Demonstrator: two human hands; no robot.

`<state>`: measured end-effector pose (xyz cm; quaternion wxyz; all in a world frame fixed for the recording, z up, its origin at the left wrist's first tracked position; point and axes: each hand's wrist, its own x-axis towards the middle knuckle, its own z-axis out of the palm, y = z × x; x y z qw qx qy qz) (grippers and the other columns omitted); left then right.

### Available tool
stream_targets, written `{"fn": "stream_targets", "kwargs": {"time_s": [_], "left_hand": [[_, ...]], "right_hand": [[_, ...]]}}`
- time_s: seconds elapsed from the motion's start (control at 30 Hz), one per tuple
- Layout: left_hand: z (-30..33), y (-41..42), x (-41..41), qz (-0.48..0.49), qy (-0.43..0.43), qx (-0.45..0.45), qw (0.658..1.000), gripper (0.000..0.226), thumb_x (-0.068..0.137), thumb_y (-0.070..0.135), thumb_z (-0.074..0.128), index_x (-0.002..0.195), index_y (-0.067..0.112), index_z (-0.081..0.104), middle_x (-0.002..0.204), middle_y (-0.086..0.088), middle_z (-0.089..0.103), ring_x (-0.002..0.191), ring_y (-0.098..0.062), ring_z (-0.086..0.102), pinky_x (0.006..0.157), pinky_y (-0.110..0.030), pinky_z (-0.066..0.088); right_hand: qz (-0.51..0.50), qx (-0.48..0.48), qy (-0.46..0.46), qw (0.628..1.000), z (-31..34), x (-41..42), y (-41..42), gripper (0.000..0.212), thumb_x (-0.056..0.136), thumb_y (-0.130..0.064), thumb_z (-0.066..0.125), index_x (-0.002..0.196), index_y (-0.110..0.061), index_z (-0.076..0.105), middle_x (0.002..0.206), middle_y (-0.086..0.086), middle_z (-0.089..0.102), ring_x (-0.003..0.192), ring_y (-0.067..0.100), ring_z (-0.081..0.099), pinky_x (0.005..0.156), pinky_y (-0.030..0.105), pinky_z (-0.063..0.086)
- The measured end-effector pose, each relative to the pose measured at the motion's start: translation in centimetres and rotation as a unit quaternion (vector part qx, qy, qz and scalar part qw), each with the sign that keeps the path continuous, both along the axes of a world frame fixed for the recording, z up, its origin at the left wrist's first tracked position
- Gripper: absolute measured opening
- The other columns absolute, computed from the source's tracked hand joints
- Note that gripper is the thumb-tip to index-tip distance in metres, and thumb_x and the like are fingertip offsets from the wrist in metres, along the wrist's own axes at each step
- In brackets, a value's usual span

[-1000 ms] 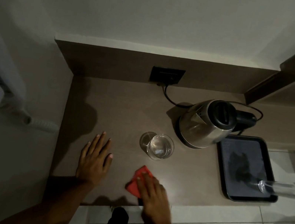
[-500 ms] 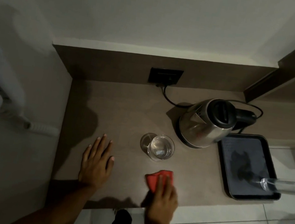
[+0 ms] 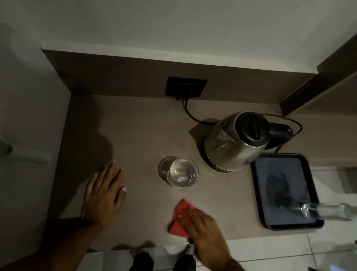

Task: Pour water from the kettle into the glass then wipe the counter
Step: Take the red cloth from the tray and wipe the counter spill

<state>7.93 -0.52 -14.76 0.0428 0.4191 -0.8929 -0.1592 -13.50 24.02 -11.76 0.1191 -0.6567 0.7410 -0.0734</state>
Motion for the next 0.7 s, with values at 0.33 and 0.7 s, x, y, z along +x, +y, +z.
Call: {"fn": "stream_targets", "kwargs": {"time_s": [0.33, 0.7], "left_hand": [[0.1, 0.3, -0.3, 0.004, -0.014, 0.006, 1.000, 0.058, 0.094, 0.043, 0.032, 0.142, 0.014, 0.045, 0.156, -0.010, 0.031, 0.144, -0.027, 0.027, 0.112, -0.048, 0.024], [0.2, 0.2, -0.3, 0.010, -0.009, 0.003, 1.000, 0.060, 0.090, 0.044, 0.034, 0.141, 0.015, 0.048, 0.156, -0.009, 0.032, 0.143, -0.028, 0.029, 0.110, -0.050, 0.025]], "right_hand": [[-0.452, 0.013, -0.024, 0.892, -0.4, 0.3, -2.0, 0.082, 0.058, -0.013, 0.082, 0.134, -0.007, 0.052, 0.139, 0.024, 0.049, 0.112, 0.048, 0.047, 0.086, 0.058, 0.045], [-0.077, 0.022, -0.064, 0.995, -0.4, 5.4, -1.1, 0.086, 0.062, -0.021, 0.074, 0.142, -0.017, 0.044, 0.146, 0.010, 0.045, 0.123, 0.032, 0.048, 0.092, 0.042, 0.050]]}}
